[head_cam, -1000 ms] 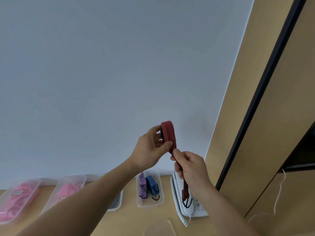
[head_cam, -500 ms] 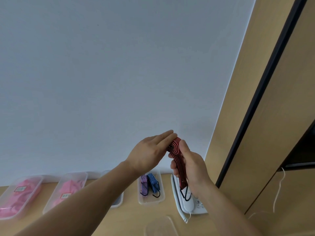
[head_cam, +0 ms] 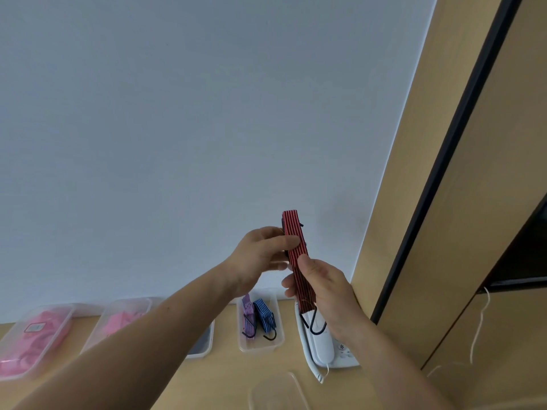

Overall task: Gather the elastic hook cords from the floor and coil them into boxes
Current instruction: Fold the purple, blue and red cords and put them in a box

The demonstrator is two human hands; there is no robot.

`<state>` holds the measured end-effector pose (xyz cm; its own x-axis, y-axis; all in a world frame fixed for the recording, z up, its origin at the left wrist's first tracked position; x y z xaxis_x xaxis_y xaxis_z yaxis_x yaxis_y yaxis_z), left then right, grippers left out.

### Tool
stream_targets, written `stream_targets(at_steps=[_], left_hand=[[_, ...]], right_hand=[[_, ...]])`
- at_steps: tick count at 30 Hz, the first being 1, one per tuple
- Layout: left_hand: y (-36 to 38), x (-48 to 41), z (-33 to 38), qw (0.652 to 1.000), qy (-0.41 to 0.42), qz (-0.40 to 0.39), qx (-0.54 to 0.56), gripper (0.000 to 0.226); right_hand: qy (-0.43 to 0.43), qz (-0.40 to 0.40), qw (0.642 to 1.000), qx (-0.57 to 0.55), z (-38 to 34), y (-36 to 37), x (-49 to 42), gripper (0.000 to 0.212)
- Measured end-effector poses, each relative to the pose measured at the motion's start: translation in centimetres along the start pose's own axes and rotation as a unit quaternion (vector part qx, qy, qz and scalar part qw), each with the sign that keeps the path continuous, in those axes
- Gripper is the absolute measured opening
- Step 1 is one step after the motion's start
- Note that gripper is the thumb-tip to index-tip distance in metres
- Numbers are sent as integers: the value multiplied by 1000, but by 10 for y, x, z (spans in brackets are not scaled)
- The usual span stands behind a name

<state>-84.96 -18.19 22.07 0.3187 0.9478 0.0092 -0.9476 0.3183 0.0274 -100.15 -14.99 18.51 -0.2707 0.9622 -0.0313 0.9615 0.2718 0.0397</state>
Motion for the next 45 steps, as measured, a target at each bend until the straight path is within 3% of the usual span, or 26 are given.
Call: stream_targets(at_steps=[6,12,15,20,24,26,29,31,32,36,38,40,42,43,45], left_hand=[[0,-4,4,995,72,27,-70,48],[0,1,-9,963,144,34,-225,47],[3,5,-12,915,204,51,-345,49],[6,10,-12,783,343,97,-511,41],[6,11,-11,745,381,82,-542,42],[3,10,-14,698,406,68,-586,44],[3,8,-19,659,412,52,-628,47],[2,7,-20,680,393,44,-617,50],[1,6,-22,710,374,26,-596,52],[-7,5,-26,896,200,-2,-396,64],[-13,5,-26,972,84,27,-217,56],[-18,4,-24,996,-7,32,-84,32],[-25,4,-24,997,-46,25,-54,31],[-29,4,-26,997,-58,30,-47,31],[-38,7,-34,996,-77,51,-13,25]], right_hand=[[29,-20,998,55,7,-7,0,12],[51,-17,998,32,5,-10,-1,16],[47,-18,999,-14,2,-10,-3,21],[63,-19,991,-117,-3,-6,-4,29],[88,-28,976,-197,-4,-6,-5,44],[98,-36,970,-221,-4,-6,-6,55],[94,-32,962,-255,-5,-3,-8,50],[90,-21,956,-280,-4,-2,-8,44],[89,-15,954,-285,-3,-3,-8,40],[77,14,968,-240,0,-8,-10,28],[47,36,990,-125,-1,-8,-12,22],[2,52,997,64,-1,-4,-14,16],[-39,50,974,218,1,6,-17,11],[-46,40,965,255,5,12,-18,16],[-35,27,956,289,12,21,-21,48]])
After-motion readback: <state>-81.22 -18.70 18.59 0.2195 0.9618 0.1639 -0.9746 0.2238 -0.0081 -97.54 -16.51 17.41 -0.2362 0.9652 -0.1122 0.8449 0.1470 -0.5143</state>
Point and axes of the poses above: each hand's wrist, its own x-axis away from the middle knuckle, its own y-axis out of the palm, z = x × y, the point moved 2 cm from there along -x, towards the middle knuckle, and after that the axes turned 5 degrees about -z, right-handed, at the moved point
